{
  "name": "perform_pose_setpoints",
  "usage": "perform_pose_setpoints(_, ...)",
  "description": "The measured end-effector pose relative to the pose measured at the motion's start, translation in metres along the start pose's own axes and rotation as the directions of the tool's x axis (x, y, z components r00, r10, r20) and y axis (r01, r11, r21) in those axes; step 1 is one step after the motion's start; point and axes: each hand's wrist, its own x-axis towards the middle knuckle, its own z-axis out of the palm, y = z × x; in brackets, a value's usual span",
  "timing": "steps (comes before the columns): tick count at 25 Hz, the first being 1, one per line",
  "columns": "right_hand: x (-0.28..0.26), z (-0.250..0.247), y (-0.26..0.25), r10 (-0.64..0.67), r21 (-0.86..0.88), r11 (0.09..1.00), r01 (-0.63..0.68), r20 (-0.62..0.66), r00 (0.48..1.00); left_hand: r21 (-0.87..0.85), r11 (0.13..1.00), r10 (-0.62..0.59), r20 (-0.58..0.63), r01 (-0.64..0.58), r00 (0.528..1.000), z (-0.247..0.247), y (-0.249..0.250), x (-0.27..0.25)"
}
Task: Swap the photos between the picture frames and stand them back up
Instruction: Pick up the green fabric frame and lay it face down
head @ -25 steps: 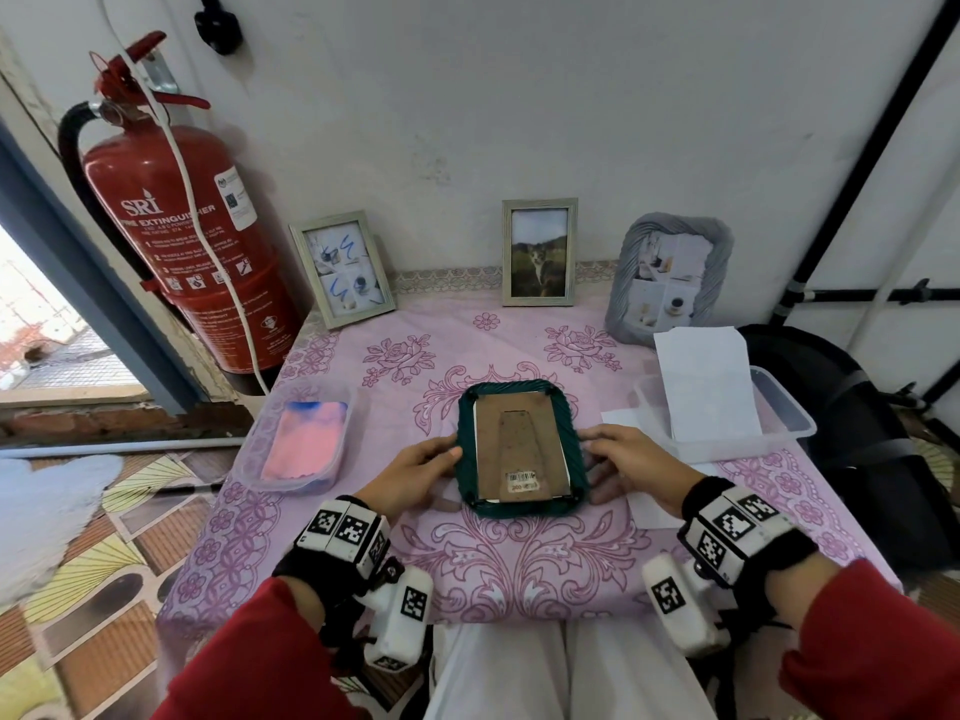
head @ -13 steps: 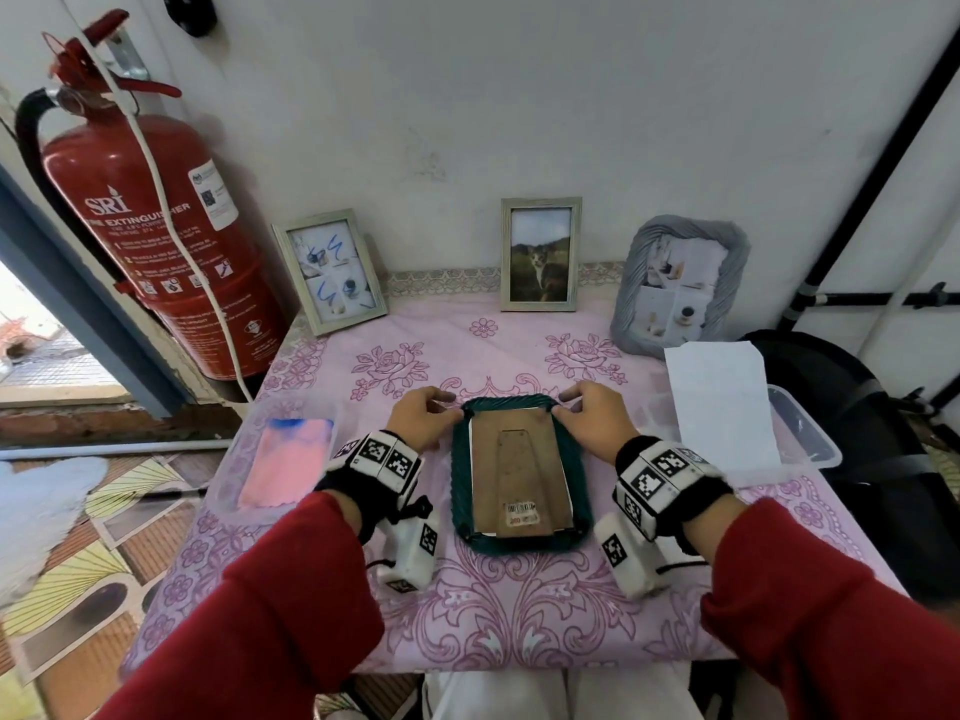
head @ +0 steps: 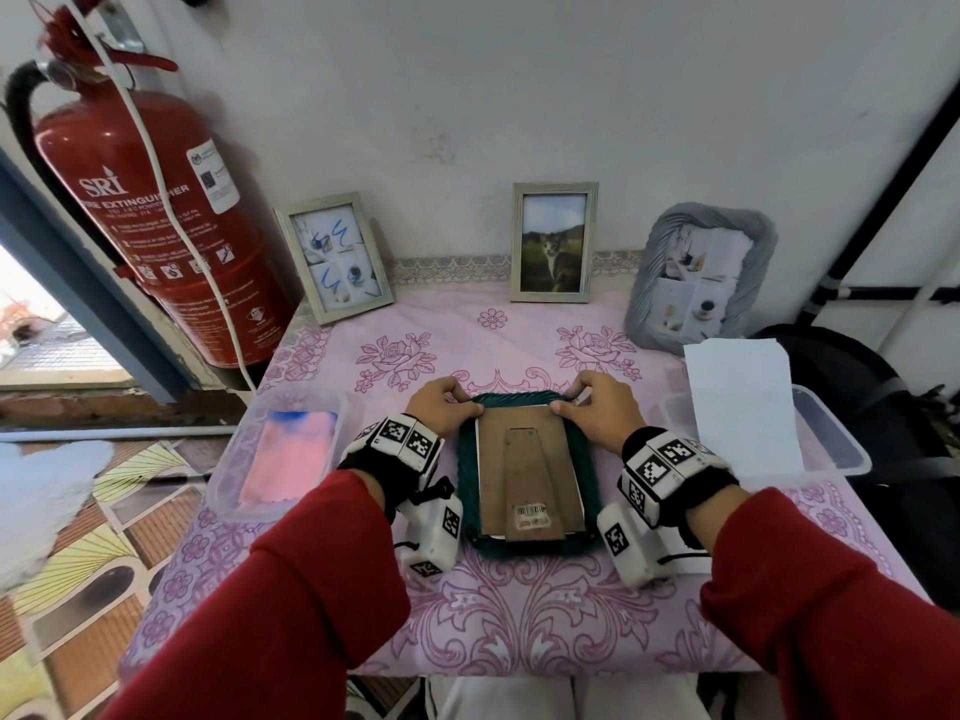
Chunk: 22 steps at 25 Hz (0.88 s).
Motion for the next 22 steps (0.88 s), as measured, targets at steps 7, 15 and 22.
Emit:
perform_pose_setpoints(7, -0.004, -0.002, 0.003, -0.053, 0.076, 0.996, 0.054, -0.012, 0.998, -0.017, 0.996, 0.088, 0.04, -0.087, 0.995, -0.005, -0.009, -0.001)
perform_pose_setpoints(15, -0.005, -0.003, 0.004, -0.053, 0.079, 0.995, 0.053, -0.003, 0.999, -0.011, 0.99, 0.143, 0.014, -0.143, 0.99, -0.002, -0.016, -0.002)
perform_pose_setpoints(22, -0.025, -0.008, 0.003, -0.083, -0.076, 0.992, 0.096, 0.161, 0.983, -0.167, 0.985, 0.052, 0.017, -0.048, 0.999, 0.0, -0.012, -0.025)
